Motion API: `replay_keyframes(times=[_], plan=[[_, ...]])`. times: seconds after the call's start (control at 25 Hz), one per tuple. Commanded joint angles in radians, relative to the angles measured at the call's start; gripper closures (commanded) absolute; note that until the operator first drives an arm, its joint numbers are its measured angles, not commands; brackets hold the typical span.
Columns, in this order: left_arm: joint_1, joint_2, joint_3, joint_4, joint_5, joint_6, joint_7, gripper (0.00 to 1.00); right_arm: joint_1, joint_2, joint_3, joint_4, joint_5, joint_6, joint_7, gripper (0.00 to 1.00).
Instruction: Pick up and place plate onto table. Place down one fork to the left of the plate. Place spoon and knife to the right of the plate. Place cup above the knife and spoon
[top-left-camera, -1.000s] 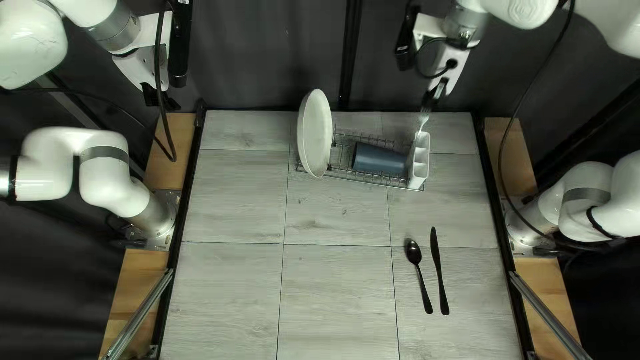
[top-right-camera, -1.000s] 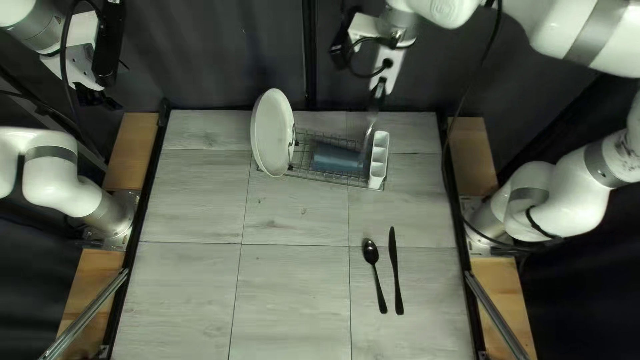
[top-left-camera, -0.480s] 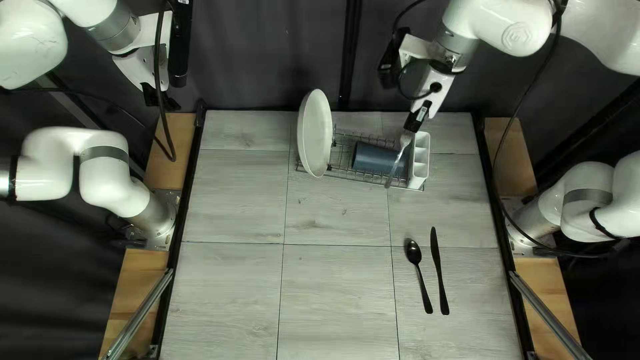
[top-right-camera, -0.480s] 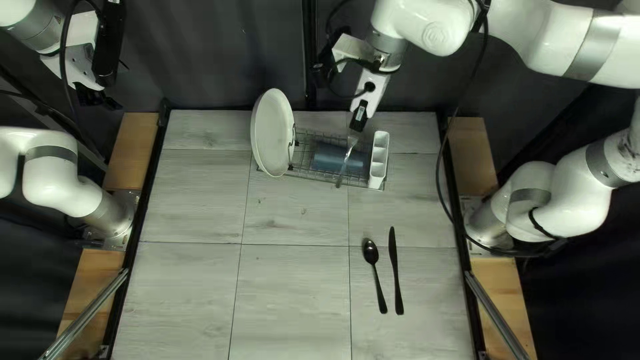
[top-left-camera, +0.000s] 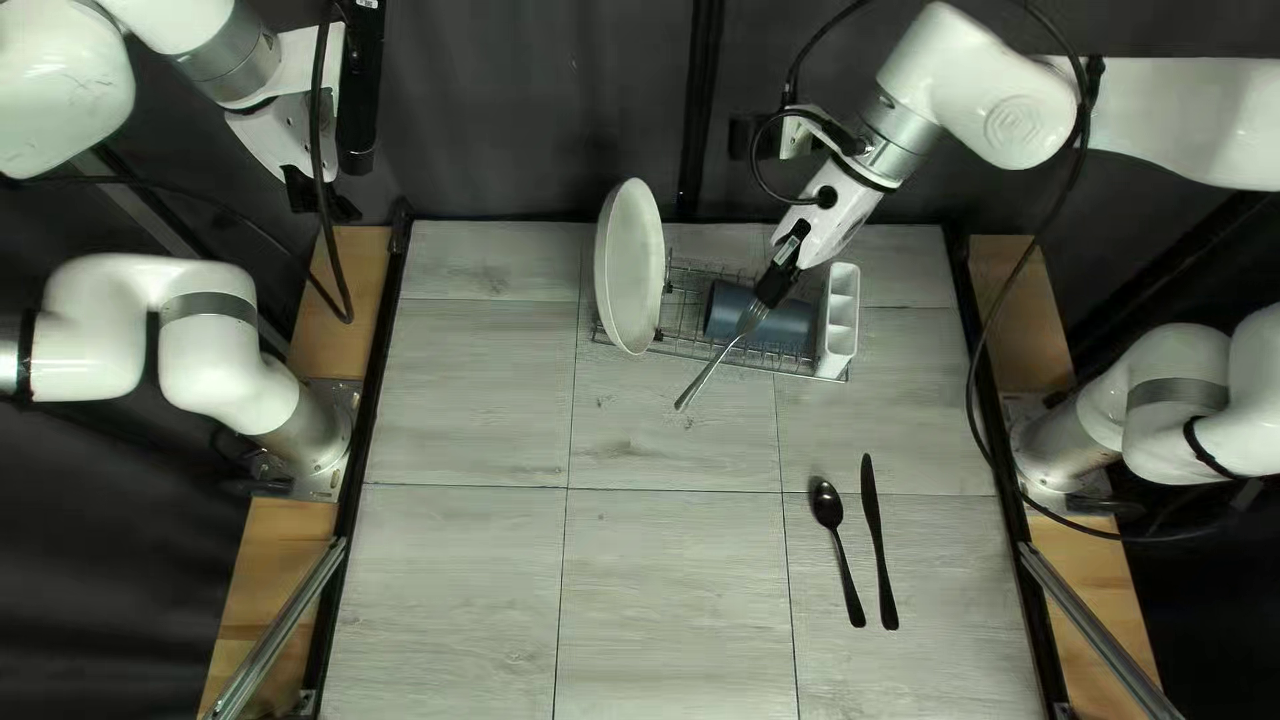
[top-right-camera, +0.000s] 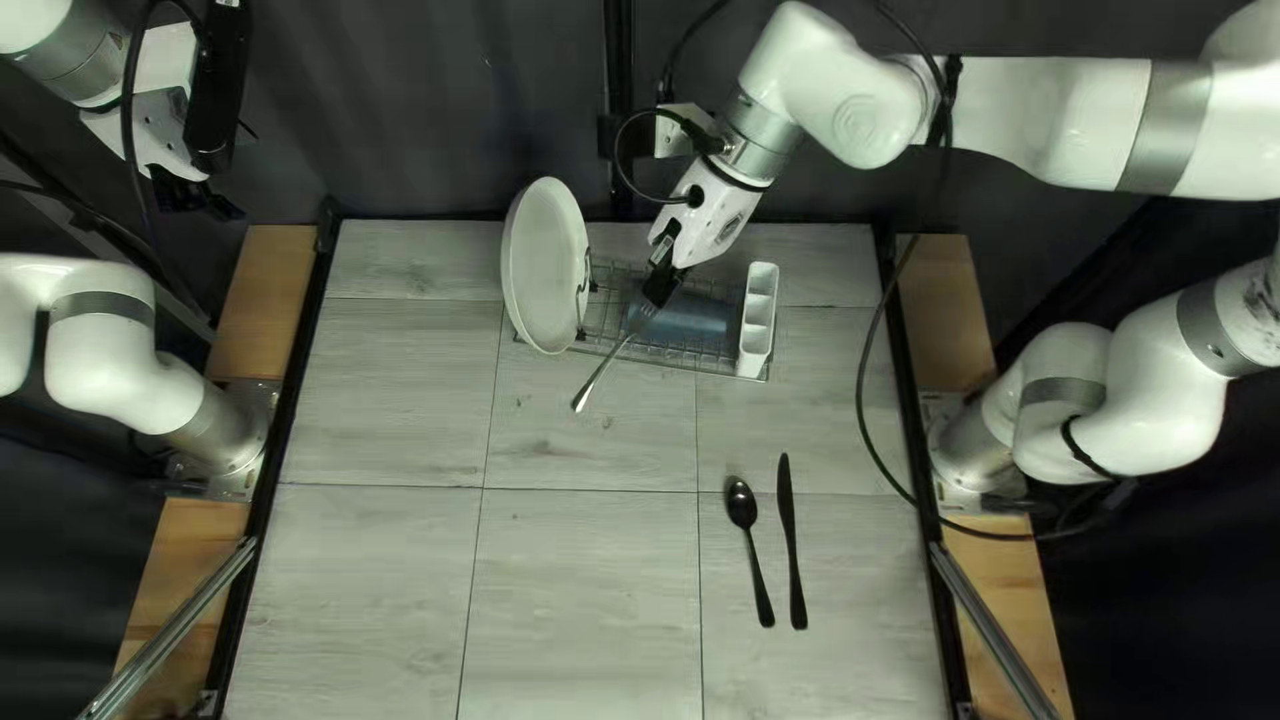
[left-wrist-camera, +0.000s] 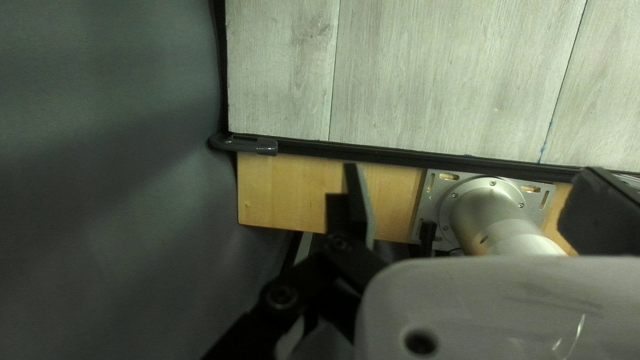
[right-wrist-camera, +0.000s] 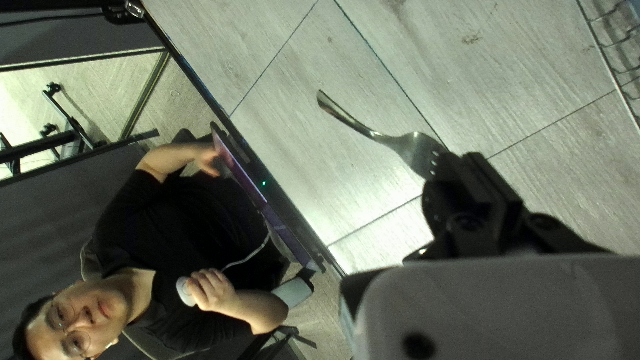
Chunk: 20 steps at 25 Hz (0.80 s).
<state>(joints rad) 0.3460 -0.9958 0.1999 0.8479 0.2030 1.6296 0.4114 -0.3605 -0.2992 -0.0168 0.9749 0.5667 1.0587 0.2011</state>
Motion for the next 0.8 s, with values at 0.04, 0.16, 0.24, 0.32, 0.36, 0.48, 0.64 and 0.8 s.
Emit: replay_keyframes(times=[0.04, 0.16, 0.24, 0.32, 0.36, 0.48, 0.64, 0.8], plan=[[0.0, 0.0, 0.0, 0.0, 0.0, 0.0, 0.0, 0.0, 0.0, 0.0, 0.0, 0.0, 0.0, 0.0, 0.0, 1.0], [0.0, 0.0, 0.0, 0.0, 0.0, 0.0, 0.0, 0.0, 0.0, 0.0, 0.0, 0.0, 0.0, 0.0, 0.0, 1.0], [0.002, -0.003, 0.014, -0.007, -0.015, -0.005, -0.007, 0.0, 0.0, 0.0, 0.0, 0.0, 0.0, 0.0, 0.0, 1.0], [0.02, 0.044, -0.113, -0.036, -0.044, -0.05, -0.163, 0.0, 0.0, 0.0, 0.0, 0.0, 0.0, 0.0, 0.0, 1.0], [0.029, 0.058, -0.152, -0.043, -0.051, -0.06, -0.22, 0.0, 0.0, 0.0, 0.0, 0.0, 0.0, 0.0, 0.0, 1.0], [0.055, 0.089, -0.322, -0.06, -0.112, -0.095, -0.474, 0.0, 0.0, 0.0, 0.0, 0.0, 0.0, 0.0, 0.0, 1.0], [0.067, 0.108, -0.39, -0.019, -0.12, -0.05, -0.545, 0.0, 0.0, 0.0, 0.0, 0.0, 0.0, 0.0, 0.0, 1.0], [0.067, 0.108, -0.39, -0.019, -0.12, -0.05, -0.545, 0.0, 0.0, 0.0, 0.0, 0.0, 0.0, 0.0, 0.0, 1.0]])
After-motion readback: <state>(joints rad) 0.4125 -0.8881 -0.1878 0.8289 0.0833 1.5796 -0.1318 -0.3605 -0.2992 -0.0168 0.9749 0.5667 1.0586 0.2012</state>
